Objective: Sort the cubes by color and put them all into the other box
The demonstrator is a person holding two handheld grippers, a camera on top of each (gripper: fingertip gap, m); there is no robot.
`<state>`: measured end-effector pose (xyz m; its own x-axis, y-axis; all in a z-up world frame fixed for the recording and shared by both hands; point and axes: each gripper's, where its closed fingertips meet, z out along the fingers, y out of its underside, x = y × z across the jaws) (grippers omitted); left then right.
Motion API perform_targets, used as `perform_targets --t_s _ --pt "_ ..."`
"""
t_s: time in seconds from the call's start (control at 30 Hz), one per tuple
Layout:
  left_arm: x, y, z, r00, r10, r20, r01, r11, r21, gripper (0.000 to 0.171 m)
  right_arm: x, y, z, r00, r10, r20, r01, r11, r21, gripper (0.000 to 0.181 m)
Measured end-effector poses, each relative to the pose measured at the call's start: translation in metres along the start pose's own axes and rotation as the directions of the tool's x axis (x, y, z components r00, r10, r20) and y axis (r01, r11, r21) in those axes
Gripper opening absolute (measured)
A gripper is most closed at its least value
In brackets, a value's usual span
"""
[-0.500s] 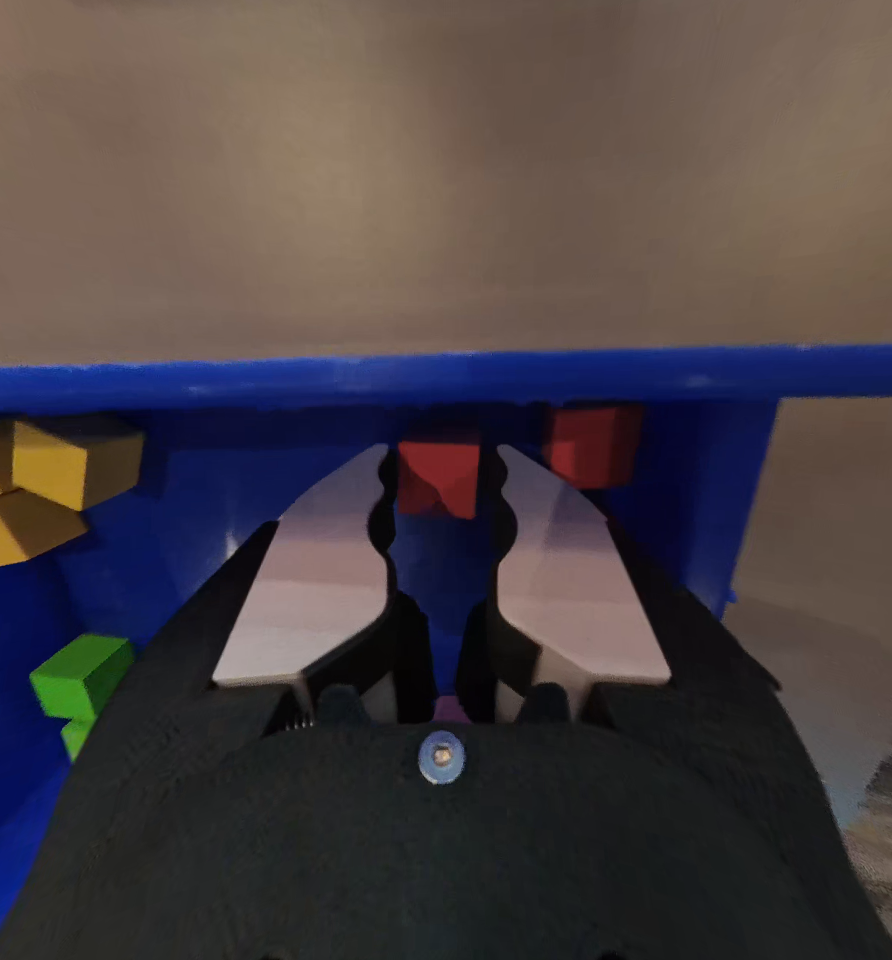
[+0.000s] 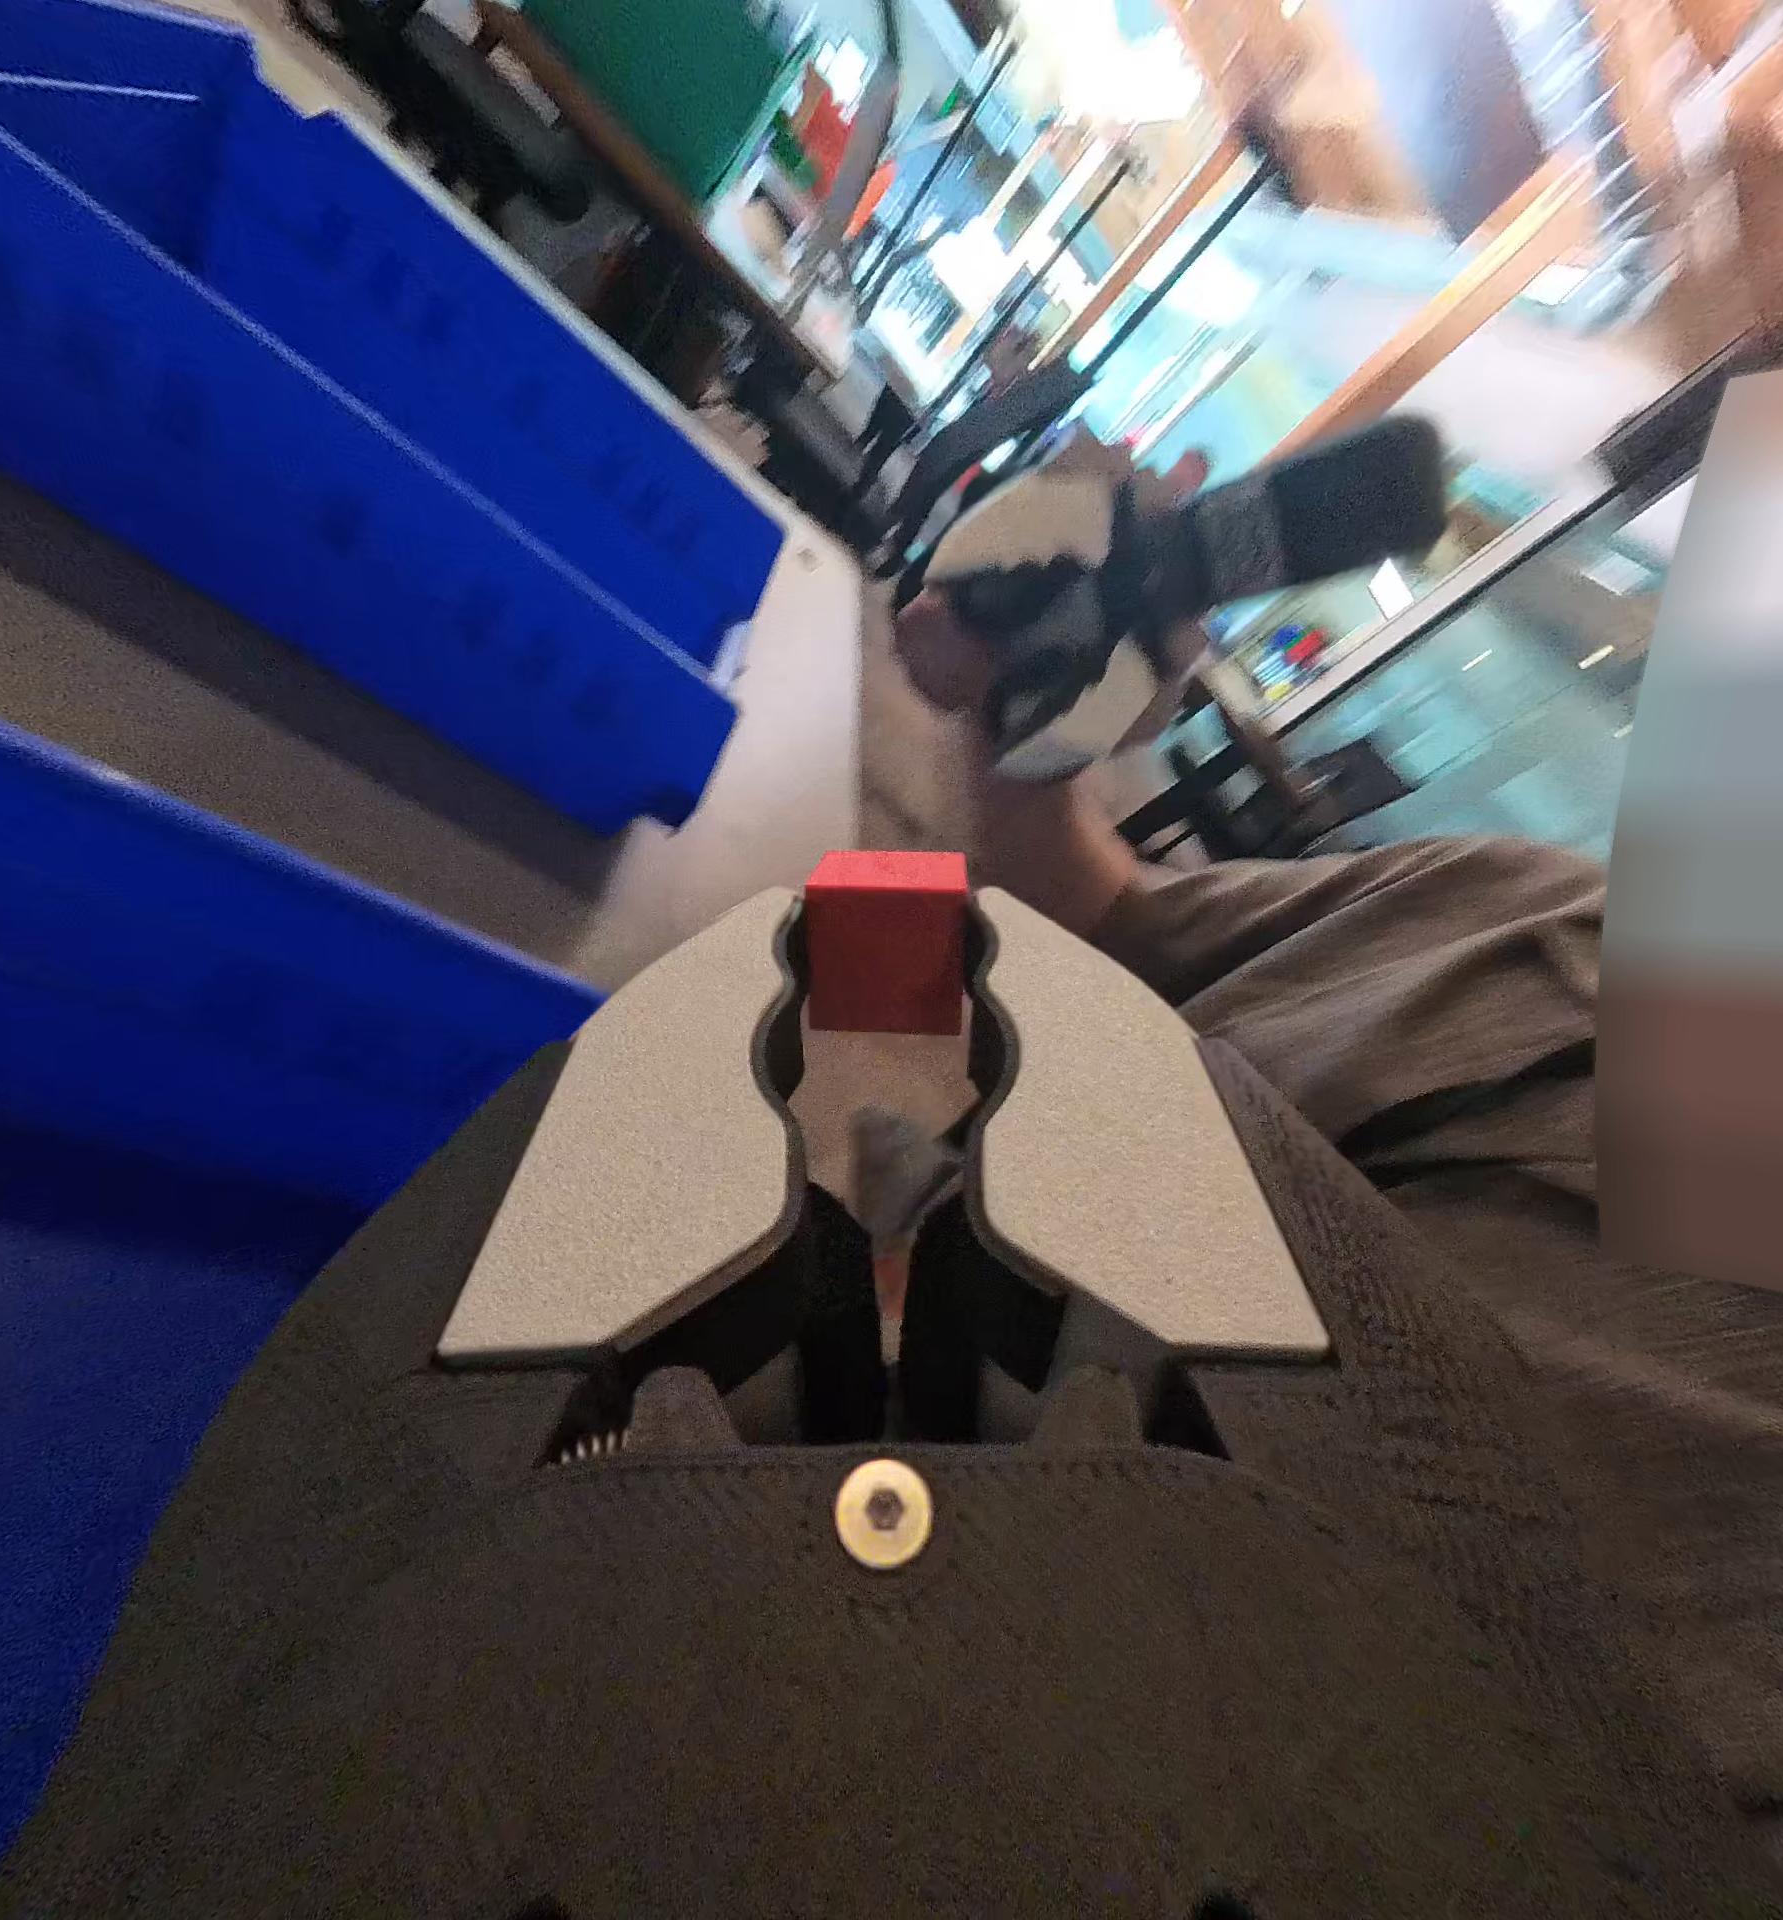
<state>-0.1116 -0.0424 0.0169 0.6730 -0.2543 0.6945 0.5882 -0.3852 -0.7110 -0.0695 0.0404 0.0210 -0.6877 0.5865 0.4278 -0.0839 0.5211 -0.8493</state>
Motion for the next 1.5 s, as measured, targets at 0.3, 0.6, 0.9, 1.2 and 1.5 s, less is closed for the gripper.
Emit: perform_targets --t_s 0.3,0.6,0.9,1.2,1.5 --pt "0.039 0.001 0.020 0.952 -0.190 -0.239 0.208 0.977 0.052 0.028 -0.031 -0.052 0.045 0.972 -0.219 -0.080 0.226 0.968 0.104 0.044" --pt "0.044 -0.001 0.026 0.929 -0.192 -0.316 0.236 0.966 0.107 0.029 -0.030 -0.055 0.055 0.954 -0.277 -0.119 0.285 0.957 0.053 0.039" --pt "0.042 -0.002 0.032 0.934 -0.153 -0.324 0.211 0.966 0.152 0.029 -0.028 -0.053 0.058 0.951 -0.278 -0.132 0.287 0.957 0.052 0.028" --pt "0.023 -0.022 0.001 0.978 0.071 0.195 -0.125 0.952 0.279 0.062 0.049 0.004 -0.004 0.989 -0.043 -0.139 0.019 0.985 -0.171 0.028" --pt "0.038 -0.056 -0.055 0.426 0.369 0.826 -0.659 0.752 0.004 0.061 0.081 0.189 -0.073 0.890 0.373 -0.262 -0.431 0.503 -0.749 0.028"
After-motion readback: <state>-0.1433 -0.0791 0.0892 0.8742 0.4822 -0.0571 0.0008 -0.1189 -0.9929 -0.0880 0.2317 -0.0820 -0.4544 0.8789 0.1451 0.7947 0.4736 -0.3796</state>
